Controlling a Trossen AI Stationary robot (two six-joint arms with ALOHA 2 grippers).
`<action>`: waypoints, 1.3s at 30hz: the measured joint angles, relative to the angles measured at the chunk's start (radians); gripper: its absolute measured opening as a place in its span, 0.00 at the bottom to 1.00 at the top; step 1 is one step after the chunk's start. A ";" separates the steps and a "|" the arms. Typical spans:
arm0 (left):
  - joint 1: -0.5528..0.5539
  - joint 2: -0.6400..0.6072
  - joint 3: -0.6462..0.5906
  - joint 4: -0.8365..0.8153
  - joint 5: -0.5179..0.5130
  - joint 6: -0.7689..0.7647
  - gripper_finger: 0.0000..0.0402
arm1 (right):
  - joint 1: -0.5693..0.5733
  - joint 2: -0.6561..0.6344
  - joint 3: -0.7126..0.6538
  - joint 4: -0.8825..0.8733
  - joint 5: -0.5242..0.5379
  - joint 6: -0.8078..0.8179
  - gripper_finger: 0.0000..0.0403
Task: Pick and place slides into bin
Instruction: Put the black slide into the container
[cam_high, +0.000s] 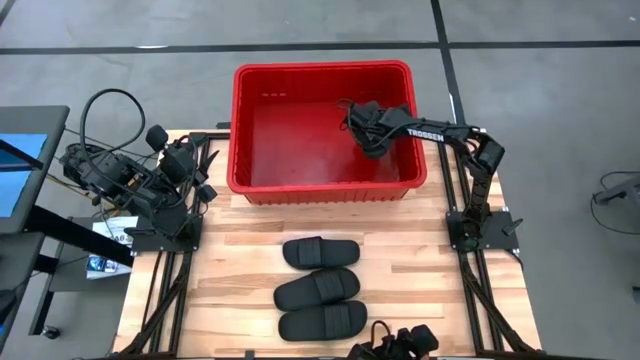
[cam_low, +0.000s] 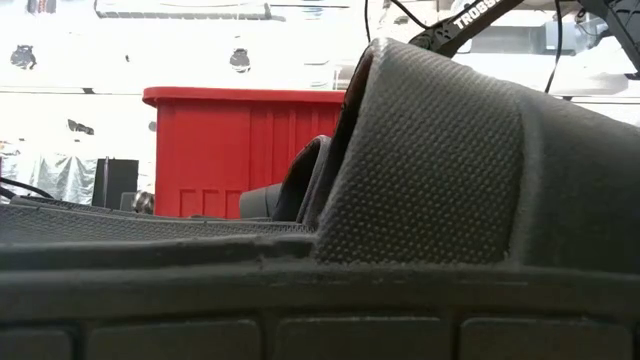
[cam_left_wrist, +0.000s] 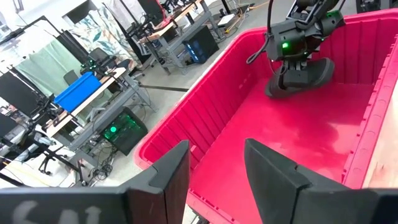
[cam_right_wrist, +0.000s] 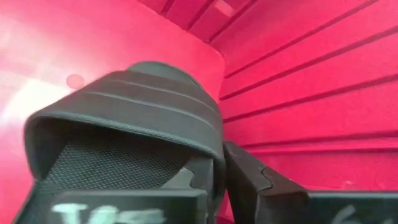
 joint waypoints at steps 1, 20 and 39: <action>0.000 0.000 0.000 0.000 0.000 0.000 0.36 | 0.005 0.000 0.000 0.000 0.004 0.000 0.09; 0.000 0.000 0.000 0.000 0.016 0.000 0.36 | 0.026 0.001 0.000 -0.005 0.034 -0.024 0.33; 0.000 0.000 0.000 0.000 0.015 0.000 0.36 | 0.074 -0.001 0.095 -0.140 0.033 -0.056 0.36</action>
